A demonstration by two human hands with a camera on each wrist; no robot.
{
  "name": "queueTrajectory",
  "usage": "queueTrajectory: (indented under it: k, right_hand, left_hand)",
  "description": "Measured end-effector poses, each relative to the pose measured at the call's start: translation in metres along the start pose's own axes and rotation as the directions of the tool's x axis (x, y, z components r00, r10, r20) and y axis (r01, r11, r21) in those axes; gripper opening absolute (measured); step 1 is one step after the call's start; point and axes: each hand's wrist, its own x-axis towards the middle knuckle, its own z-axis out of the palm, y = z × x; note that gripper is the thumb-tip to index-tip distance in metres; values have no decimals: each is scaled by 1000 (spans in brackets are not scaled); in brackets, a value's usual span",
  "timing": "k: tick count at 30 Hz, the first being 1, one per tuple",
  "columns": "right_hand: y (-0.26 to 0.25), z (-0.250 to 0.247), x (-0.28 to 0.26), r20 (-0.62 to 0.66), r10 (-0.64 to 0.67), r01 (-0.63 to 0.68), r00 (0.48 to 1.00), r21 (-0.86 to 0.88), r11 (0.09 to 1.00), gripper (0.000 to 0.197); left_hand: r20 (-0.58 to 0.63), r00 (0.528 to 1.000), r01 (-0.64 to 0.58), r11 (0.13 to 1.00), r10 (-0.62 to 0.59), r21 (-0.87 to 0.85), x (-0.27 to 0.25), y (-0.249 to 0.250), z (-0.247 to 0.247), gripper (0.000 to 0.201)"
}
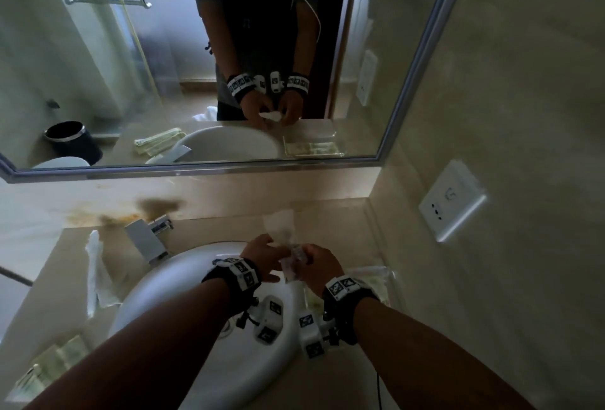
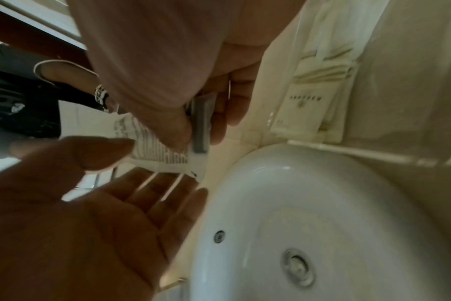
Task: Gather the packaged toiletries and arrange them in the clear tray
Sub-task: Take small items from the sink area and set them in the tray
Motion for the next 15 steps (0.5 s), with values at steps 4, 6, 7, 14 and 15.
queueTrajectory:
  k: [4,6,7,14,15]
  right_hand:
    - [29,-19,-19,-4,49,-49,999,-86,995,17]
    - [42,-29,-25,-7,72,-72,997,-105,992,20]
    - [49,-33,-28,-7,78,-78,997,-122,989,23]
    - [93,-49,-51,-26,204,-204,979,-220,954,35]
    - [100,-50,-53,-25,220,-220,975,-244,944,37]
  left_hand:
    - [58,996,-69,994,64,84,-4,-1,31,23]
    - [90,994,-69,995,62,76,-3,-3,49,19]
    - [104,993,-61,995,53,76,0,-5,58,18]
    - [154,988,-44,965,3,260,17,-24,110,25]
    - [165,986,-46,950,-6,307,19,-26,117,23]
